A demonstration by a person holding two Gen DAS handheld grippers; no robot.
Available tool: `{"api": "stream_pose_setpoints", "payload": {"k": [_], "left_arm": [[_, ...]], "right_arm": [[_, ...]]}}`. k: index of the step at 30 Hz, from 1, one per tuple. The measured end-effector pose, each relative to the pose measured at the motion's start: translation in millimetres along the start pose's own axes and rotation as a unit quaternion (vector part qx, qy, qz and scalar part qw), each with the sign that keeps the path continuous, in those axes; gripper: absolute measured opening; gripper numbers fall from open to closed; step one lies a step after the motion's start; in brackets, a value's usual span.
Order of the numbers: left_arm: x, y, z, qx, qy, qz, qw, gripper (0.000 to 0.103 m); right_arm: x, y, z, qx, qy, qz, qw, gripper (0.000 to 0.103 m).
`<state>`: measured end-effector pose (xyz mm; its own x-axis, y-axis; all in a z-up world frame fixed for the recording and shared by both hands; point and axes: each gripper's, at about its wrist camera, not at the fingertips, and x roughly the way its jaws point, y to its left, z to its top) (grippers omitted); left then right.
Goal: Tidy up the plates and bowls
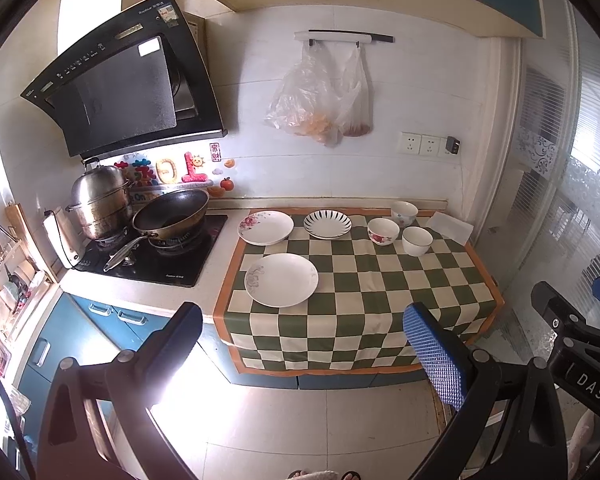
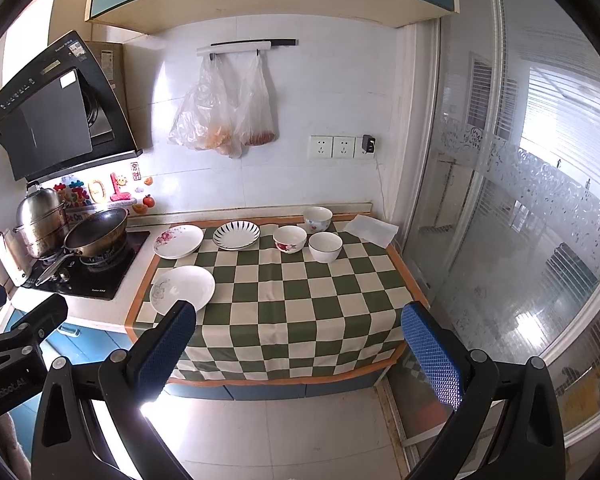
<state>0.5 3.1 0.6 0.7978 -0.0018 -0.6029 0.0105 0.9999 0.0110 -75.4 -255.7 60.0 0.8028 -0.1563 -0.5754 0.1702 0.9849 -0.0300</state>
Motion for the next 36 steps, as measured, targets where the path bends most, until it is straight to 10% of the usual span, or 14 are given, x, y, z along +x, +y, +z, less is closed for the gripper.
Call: {"api": "stream_pose_setpoints", "payload": {"k": [36], "left_arm": [[-2.0,3.9,1.8,0.002,-0.002,0.001,1.0,0.103]], "right_arm": [[2.2,-1.8,2.2,-0.001,-0.002,-0.004,1.0,0.103]]}}
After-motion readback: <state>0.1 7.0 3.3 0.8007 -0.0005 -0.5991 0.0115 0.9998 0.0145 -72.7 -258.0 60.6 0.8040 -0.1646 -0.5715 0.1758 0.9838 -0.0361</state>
